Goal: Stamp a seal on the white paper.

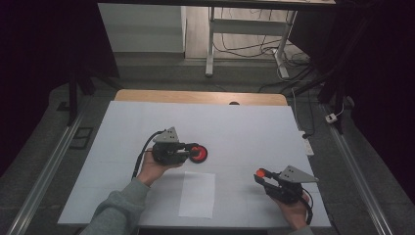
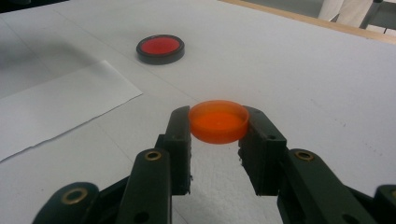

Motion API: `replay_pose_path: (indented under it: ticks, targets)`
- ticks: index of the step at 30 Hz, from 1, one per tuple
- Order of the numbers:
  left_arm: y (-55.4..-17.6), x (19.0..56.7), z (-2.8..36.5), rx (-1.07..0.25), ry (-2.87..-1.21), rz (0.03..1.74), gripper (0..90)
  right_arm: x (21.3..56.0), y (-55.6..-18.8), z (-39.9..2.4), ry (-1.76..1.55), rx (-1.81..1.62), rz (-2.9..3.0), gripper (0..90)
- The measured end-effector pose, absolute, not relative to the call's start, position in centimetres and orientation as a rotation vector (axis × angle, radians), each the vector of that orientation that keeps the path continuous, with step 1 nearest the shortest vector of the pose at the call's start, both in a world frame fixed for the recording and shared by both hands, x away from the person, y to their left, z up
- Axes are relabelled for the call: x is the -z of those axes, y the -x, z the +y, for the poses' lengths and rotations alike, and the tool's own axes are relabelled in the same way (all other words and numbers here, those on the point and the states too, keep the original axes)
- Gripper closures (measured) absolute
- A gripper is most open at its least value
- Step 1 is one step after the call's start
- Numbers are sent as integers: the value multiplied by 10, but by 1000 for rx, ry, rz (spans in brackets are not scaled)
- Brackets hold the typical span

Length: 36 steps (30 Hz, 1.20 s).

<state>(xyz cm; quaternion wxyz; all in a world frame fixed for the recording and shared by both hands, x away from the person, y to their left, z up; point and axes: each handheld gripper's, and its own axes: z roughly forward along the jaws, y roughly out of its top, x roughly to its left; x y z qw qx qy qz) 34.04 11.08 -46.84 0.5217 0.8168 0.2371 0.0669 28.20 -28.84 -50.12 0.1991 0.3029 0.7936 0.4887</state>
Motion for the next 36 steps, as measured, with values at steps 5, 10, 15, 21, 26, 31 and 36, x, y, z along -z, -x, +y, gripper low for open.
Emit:
replay_pose_path:
  ticks: [5, 10, 15, 21, 26, 31, 36]
  targets:
    - [-337, 471, 110, -148, -1978, 554, 719, 501, -282, -288, -848, -1366, 2220, 647]
    - [-336, 473, 109, -129, -1982, 549, 719, 502, -282, -288, -848, -1362, 2224, 647]
    - [-334, 473, 107, -120, -1991, 540, 719, 502, -282, -288, -850, -1361, 2223, 647]
    - [-329, 476, 109, -109, -1998, 549, 718, 502, -283, -288, -852, -1354, 2221, 647]
    - [-326, 478, 109, -90, -1998, 555, 717, 503, -283, -288, -850, -1353, 2230, 647]
    - [-322, 478, 109, -77, -1992, 551, 716, 503, -283, -288, -853, -1348, 2230, 647]
    - [-317, 478, 110, -66, -1987, 547, 717, 504, -283, -288, -849, -1346, 2233, 647]
